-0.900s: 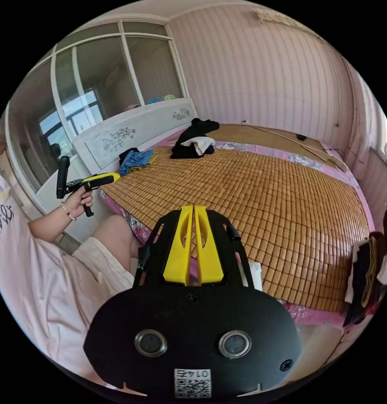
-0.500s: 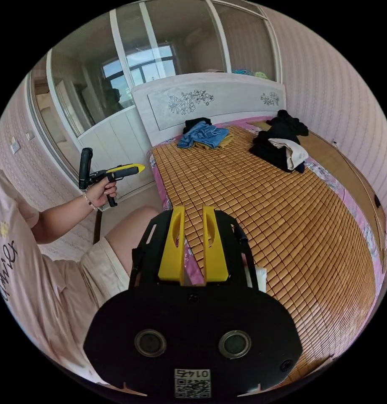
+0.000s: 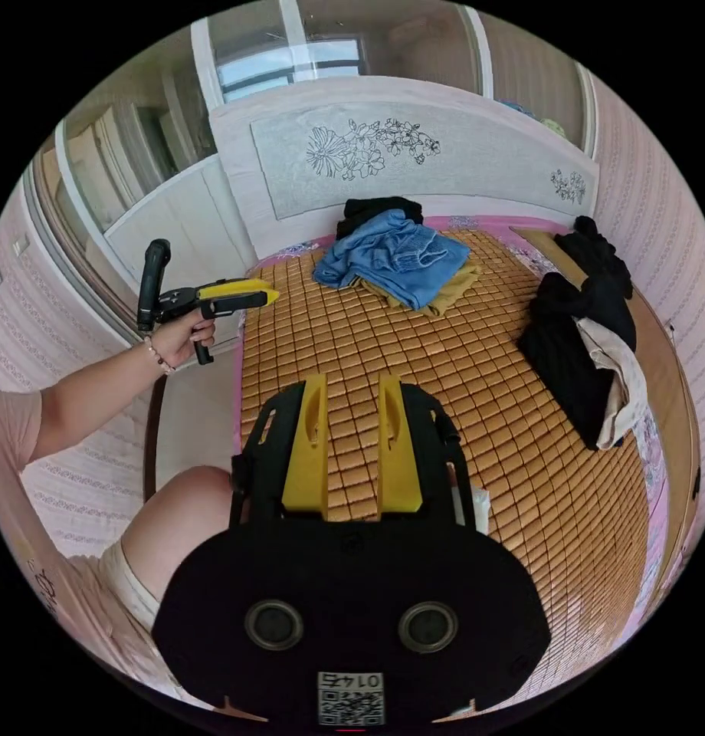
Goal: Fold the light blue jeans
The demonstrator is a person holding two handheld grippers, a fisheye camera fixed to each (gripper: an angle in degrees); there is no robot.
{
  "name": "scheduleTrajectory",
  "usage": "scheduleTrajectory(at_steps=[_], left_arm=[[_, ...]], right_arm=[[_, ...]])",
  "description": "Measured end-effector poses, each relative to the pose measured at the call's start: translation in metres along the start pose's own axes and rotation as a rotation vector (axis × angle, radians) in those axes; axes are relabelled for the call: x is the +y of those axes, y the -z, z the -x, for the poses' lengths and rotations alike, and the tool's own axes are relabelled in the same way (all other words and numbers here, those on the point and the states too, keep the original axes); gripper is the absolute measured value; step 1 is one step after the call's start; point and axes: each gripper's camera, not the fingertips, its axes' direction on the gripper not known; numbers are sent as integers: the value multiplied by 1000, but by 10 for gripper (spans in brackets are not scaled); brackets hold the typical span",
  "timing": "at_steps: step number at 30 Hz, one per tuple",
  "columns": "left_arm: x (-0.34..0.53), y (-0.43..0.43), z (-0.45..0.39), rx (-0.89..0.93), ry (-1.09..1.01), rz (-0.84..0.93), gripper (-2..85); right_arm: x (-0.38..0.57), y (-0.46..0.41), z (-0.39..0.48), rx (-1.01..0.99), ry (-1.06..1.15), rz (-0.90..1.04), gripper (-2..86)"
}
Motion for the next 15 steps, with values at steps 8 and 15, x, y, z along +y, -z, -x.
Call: scheduleTrajectory(at_steps=[8,15], left_arm=[[-72,-90,74,-61,141,86,145],[-96,-110,68,-39,98,116,75]], right_arm=[[-139,-110,-49,107,-105,-84,116],[-174,-138,-79,101,-142,-30,77]])
